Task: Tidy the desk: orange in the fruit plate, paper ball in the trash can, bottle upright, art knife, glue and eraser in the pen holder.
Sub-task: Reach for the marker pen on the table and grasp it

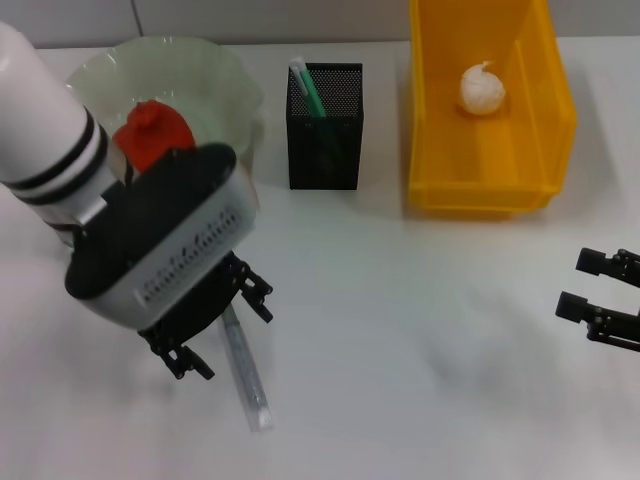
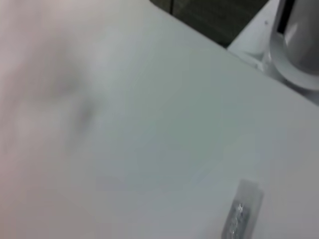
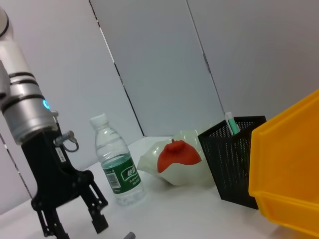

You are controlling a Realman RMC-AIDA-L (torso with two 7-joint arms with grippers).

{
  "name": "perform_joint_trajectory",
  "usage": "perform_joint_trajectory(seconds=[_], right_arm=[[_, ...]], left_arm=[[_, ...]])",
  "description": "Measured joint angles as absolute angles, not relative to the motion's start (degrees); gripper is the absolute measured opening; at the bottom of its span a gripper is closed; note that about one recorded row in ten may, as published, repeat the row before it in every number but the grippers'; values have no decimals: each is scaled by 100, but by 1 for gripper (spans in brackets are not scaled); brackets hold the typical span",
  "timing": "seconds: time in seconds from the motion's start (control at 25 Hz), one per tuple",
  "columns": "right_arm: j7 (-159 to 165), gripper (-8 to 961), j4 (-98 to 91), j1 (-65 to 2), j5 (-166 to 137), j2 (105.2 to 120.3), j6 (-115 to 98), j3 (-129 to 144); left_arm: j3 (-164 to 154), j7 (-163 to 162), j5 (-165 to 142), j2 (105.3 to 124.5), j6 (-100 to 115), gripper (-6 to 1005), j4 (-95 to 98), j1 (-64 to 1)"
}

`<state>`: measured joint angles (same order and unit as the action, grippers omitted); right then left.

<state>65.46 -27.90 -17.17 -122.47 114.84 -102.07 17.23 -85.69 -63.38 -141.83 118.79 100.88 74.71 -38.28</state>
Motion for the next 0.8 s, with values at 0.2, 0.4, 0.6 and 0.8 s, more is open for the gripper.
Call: perform_joint_trajectory(seconds=[0.2, 0.4, 0.6, 0.8], right_arm=[[6571, 800, -2788, -1734, -12260, 11478, -10197, 1744], [6586, 801, -2791, -1758, -12263, 11473, -10190, 1748], [6652, 801, -2842, -1750, -12250, 11467, -10220, 1732], [6662, 801, -2878, -1744, -12251, 11460, -10215, 1731]], left_arm=[[-8806, -6367, -14263, 11883, 9878, 799, 7517, -3746], [-8965, -6391, -14361, 11890, 9770, 799, 7514, -3733], [-9199, -6517, -14488, 11900, 9558, 800, 7485, -3719], [-9263, -6537, -14528, 11906, 9517, 797, 7479, -3704]])
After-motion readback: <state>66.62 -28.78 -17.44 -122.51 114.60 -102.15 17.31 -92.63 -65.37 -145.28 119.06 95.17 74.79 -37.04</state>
